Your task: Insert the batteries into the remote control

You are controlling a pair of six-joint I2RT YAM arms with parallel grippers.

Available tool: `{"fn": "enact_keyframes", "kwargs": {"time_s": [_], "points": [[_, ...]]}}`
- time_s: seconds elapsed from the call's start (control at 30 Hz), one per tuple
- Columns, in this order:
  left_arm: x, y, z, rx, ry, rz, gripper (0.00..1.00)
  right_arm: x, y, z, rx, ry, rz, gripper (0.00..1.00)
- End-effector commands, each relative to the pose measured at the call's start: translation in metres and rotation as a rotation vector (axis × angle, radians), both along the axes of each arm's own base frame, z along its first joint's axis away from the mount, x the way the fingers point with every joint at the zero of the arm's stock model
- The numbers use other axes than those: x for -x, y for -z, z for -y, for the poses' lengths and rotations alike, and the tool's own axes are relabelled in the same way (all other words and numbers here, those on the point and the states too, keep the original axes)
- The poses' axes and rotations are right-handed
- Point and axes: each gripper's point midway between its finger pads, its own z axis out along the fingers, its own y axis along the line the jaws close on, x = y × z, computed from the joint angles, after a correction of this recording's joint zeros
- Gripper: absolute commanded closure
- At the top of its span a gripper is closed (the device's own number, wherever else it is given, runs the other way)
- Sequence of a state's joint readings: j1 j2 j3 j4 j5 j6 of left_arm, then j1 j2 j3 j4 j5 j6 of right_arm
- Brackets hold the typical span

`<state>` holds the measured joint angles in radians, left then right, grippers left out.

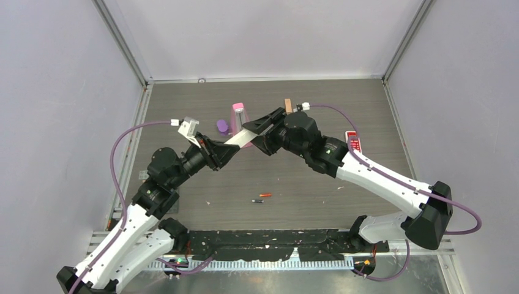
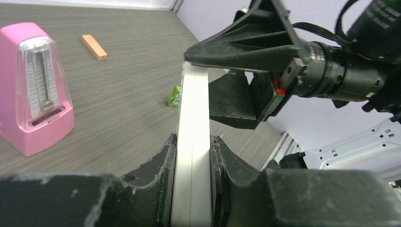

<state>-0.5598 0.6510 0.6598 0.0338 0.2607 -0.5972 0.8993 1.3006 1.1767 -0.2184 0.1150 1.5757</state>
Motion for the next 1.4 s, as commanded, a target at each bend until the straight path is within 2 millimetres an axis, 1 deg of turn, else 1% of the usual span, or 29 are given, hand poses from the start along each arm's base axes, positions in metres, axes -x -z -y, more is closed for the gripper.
{"fn": "enact_keyframes", "kwargs": {"time_s": [0.0, 0.03, 0.07, 0.1, 0.13, 0.17, 0.2, 0.23, 0.27, 0.3, 0.33, 0.37, 0.4, 0.43, 0.47, 0.53, 0.57, 0.6, 0.73, 0.83, 0.9, 0.93, 0.97, 1.07, 1.23, 1.37], "points": [[0.004, -0.015, -0.003, -0.003, -0.002, -0.029, 1.00, 0.005, -0.051, -0.002, -0.048, -0.066, 0.197, 0.23], [0.008, -0.019, -0.002, -0.006, 0.015, -0.028, 1.00, 0.010, -0.046, -0.003, -0.022, -0.114, 0.233, 0.19], [0.013, -0.021, -0.001, -0.016, 0.038, -0.033, 1.00, 0.012, -0.058, -0.001, -0.050, -0.136, 0.286, 0.14], [0.018, -0.021, -0.001, -0.029, 0.059, -0.038, 1.00, 0.023, -0.062, -0.002, -0.060, -0.207, 0.347, 0.12], [0.025, -0.024, 0.001, -0.043, 0.090, -0.033, 1.00, 0.021, -0.057, 0.002, -0.037, -0.240, 0.397, 0.10], [0.031, -0.024, 0.001, -0.063, 0.120, -0.038, 1.00, 0.038, -0.067, -0.001, -0.079, -0.352, 0.454, 0.09], [0.039, -0.025, 0.001, -0.081, 0.150, -0.041, 1.00, 0.032, -0.066, 0.007, -0.051, -0.380, 0.503, 0.06], [0.046, -0.025, 0.002, -0.095, 0.178, -0.045, 1.00, 0.050, -0.067, 0.008, -0.068, -0.498, 0.531, 0.05], [0.052, -0.025, 0.001, -0.108, 0.202, -0.043, 1.00, 0.050, -0.065, 0.013, -0.027, -0.533, 0.602, 0.05], [0.058, -0.025, 0.002, -0.119, 0.231, -0.043, 1.00, 0.063, -0.064, 0.019, -0.009, -0.600, 0.641, 0.04], [0.065, -0.026, 0.003, -0.128, 0.266, -0.043, 1.00, 0.065, -0.062, 0.023, 0.055, -0.626, 0.742, 0.03], [0.069, -0.026, 0.004, -0.135, 0.288, -0.046, 1.00, 0.074, -0.066, 0.029, 0.074, -0.652, 0.801, 0.03], [0.074, -0.026, 0.005, -0.137, 0.313, -0.050, 1.00, 0.077, -0.067, 0.033, 0.119, -0.671, 0.898, 0.02], [0.077, -0.028, 0.007, -0.136, 0.338, -0.054, 1.00, 0.087, -0.074, 0.038, 0.120, -0.697, 0.961, 0.02], [0.081, -0.031, 0.009, -0.127, 0.363, -0.059, 1.00, 0.090, -0.077, 0.040, 0.145, -0.712, 1.038, 0.01], [0.087, -0.039, 0.013, -0.098, 0.411, -0.062, 1.00, 0.104, -0.079, 0.043, 0.143, -0.792, 1.105, 0.01], [0.090, -0.043, 0.015, -0.082, 0.428, -0.064, 1.00, 0.106, -0.074, 0.042, 0.151, -0.815, 1.095, 0.01], [0.091, -0.048, 0.016, -0.067, 0.435, -0.070, 1.00, 0.108, -0.074, 0.041, 0.150, -0.840, 1.108, 0.01], [0.093, -0.058, 0.018, -0.015, 0.444, -0.108, 1.00, 0.112, -0.065, 0.041, 0.155, -0.881, 1.101, 0.04], [0.095, -0.060, 0.023, 0.037, 0.466, -0.173, 1.00, 0.110, -0.063, 0.040, 0.157, -0.863, 1.094, 0.09], [0.095, -0.062, 0.024, 0.060, 0.478, -0.192, 1.00, 0.109, -0.062, 0.038, 0.148, -0.856, 1.081, 0.10], [0.095, -0.063, 0.025, 0.072, 0.482, -0.198, 1.00, 0.108, -0.059, 0.037, 0.147, -0.853, 1.073, 0.10], [0.095, -0.064, 0.025, 0.084, 0.483, -0.204, 1.00, 0.109, -0.061, 0.036, 0.132, -0.849, 1.075, 0.11], [0.093, -0.064, 0.025, 0.110, 0.486, -0.223, 1.00, 0.107, -0.058, 0.031, 0.108, -0.833, 1.068, 0.12], [0.095, -0.070, 0.025, 0.153, 0.512, -0.235, 1.00, 0.102, -0.049, 0.027, 0.080, -0.800, 1.013, 0.18], [0.100, -0.075, 0.026, 0.169, 0.541, -0.232, 1.00, 0.097, -0.052, 0.024, 0.045, -0.758, 0.994, 0.22]]}}
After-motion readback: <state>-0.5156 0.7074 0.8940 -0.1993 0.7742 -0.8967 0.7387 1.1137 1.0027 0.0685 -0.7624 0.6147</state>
